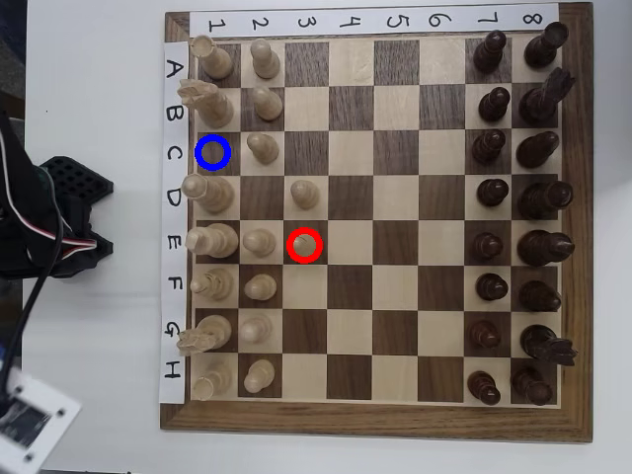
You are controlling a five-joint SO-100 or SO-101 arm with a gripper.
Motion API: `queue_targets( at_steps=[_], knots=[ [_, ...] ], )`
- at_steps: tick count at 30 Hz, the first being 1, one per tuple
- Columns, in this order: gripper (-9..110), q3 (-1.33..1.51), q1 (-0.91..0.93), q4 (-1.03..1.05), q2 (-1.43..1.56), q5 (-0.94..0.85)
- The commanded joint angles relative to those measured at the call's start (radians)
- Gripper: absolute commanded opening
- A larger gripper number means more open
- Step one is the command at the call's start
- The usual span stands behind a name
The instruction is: Move the piece to destination
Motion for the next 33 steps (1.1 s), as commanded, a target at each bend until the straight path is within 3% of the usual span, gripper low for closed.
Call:
queue_targets(
  at_steps=[1,24,33],
  knots=[
    [0,-0.569,-0.064,0.054,-0.199,0.175],
    [0,-0.985,-0.528,-0.014,-0.364,0.713],
    [5,-0.862,-0.788,-0.040,-0.390,0.931]
  ],
)
